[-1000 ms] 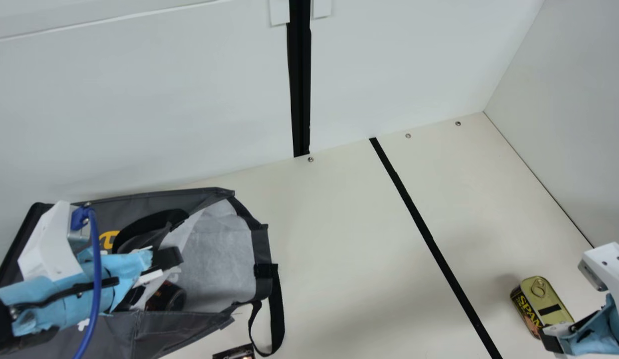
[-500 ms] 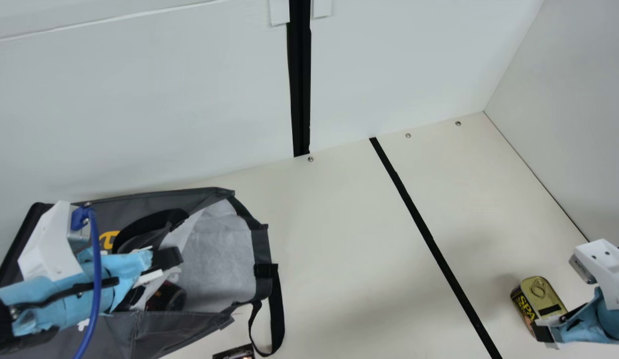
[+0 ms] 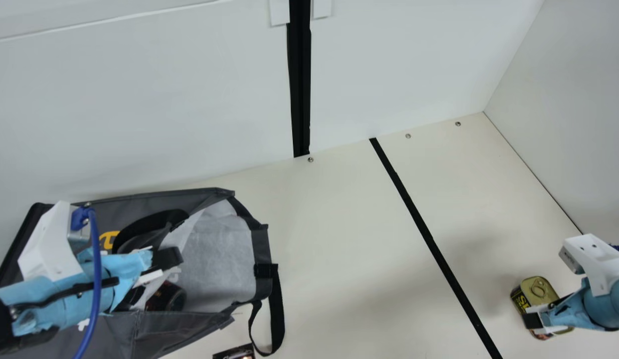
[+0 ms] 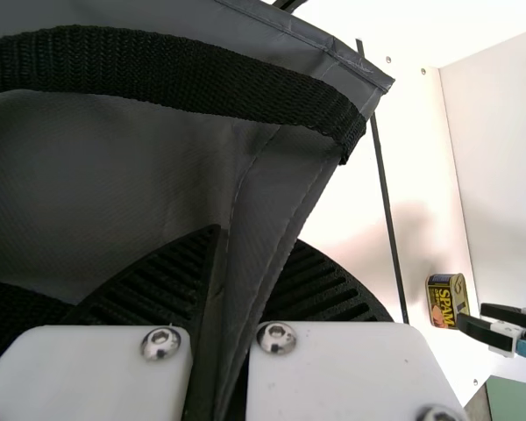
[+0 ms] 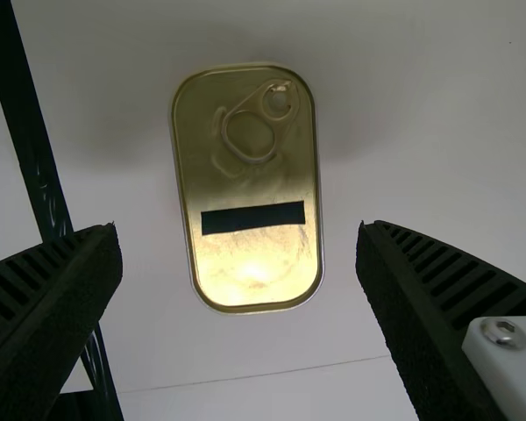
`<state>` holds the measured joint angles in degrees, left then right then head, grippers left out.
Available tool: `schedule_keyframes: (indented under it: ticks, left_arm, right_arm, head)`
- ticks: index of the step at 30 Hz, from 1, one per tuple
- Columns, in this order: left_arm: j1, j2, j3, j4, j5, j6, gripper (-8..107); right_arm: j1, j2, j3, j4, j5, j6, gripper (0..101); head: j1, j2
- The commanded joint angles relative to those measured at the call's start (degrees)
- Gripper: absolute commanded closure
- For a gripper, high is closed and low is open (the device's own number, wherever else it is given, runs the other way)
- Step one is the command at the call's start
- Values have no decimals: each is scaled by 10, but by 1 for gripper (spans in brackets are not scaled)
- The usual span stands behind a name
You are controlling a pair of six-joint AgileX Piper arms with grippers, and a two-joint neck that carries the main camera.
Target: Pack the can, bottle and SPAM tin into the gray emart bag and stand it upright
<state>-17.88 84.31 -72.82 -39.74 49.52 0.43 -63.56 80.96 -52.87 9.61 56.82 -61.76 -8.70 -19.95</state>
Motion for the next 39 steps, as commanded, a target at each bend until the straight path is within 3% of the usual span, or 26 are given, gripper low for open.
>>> schedule_keyframes:
  ticks: [1,16,30,39]
  left_arm:
    - [0,0,0,0,0,0,107]
    - [0,0,0,0,0,0,107]
    - [0,0,0,0,0,0,107]
    - [0,0,0,0,0,0,107]
  right_arm:
    - [4,10,-2,-2,-5,6,6]
    - [45,81,-9,-23,-53,30,6]
    - [72,105,-22,-20,-65,8,100]
    - [101,105,-60,3,-45,-22,101]
  head:
    - [-13,0]
    - [-13,0]
    - [-13,0]
    - [-13,0]
